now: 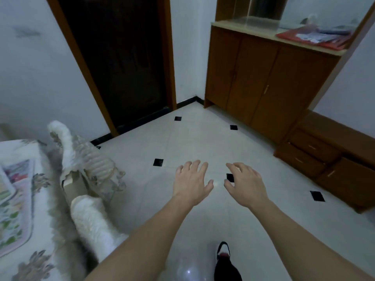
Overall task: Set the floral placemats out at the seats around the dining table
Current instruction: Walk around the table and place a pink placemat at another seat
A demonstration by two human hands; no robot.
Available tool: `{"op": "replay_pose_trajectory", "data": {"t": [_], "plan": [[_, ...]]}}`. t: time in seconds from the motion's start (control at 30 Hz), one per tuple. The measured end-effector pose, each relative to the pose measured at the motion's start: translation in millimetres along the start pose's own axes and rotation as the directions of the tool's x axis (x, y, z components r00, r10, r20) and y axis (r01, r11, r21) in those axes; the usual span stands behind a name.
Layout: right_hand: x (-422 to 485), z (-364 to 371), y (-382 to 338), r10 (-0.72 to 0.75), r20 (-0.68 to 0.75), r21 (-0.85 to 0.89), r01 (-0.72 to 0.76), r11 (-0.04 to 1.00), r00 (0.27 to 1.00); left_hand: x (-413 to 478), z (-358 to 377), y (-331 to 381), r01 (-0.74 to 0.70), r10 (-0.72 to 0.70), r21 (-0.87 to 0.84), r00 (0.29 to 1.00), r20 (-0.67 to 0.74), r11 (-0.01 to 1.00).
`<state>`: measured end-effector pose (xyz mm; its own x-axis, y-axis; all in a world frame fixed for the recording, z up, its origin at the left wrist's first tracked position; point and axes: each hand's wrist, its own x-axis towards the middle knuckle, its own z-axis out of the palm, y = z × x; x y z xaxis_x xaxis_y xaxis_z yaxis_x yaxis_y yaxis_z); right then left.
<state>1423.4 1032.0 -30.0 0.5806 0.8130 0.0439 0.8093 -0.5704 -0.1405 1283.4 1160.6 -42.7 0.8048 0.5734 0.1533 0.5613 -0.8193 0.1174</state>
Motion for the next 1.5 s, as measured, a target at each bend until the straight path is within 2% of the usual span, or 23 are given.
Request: {"op": "replay_pose_trajectory", "data": {"t": [0.17, 0.3, 0.5, 0.7, 0.93, 1.03, 1.17, 1.3, 1.5], "plan": [[115, 13, -1, -0.162, 0.04, 0.037, 0.16, 0.986, 0.986, 70, 13, -35, 0.185, -0.186, 0.052, 0.982, 0.029, 0.981], [200, 17, -17, -0.312, 0.066, 0.069, 0.308, 0.949, 0.948, 112, 14, -63, 0.363, -0.364, 0.068, 0.931, -0.007, 0.929], [275, 22, -93, -0.552, 0.069, 0.154, 0.538, 0.829, 0.831, 121, -3, -114, 0.573, -0.57, 0.1, 0.819, -0.065, 0.813], [297, 38, -195, -0.756, 0.074, 0.191, 0.735, 0.651, 0.65, 79, -25, -176, 0.775, -0.763, 0.138, 0.631, -0.138, 0.617], [271, 53, -337, -0.92, 0.062, 0.227, 0.892, 0.392, 0.388, -8, -53, -254, 0.935, -0.902, 0.078, 0.356, -0.243, 0.347], [253, 57, -402, -0.957, 0.059, 0.231, 0.929, 0.288, 0.283, -53, -62, -287, 0.971, -0.934, 0.051, 0.239, -0.267, 0.234], [234, 66, -486, -0.986, 0.085, 0.205, 0.965, 0.161, 0.147, -118, -69, -329, 0.999, -0.956, 0.016, 0.05, -0.29, 0.048], [214, 78, -559, -0.996, 0.081, 0.201, 0.978, 0.058, 0.042, -181, -75, -366, 0.997, -0.954, -0.001, -0.075, -0.29, -0.078], [175, 104, -645, -0.979, 0.164, 0.228, 0.97, -0.08, -0.12, -243, -61, -386, 0.954, -0.917, -0.038, -0.296, -0.266, -0.297]]}}
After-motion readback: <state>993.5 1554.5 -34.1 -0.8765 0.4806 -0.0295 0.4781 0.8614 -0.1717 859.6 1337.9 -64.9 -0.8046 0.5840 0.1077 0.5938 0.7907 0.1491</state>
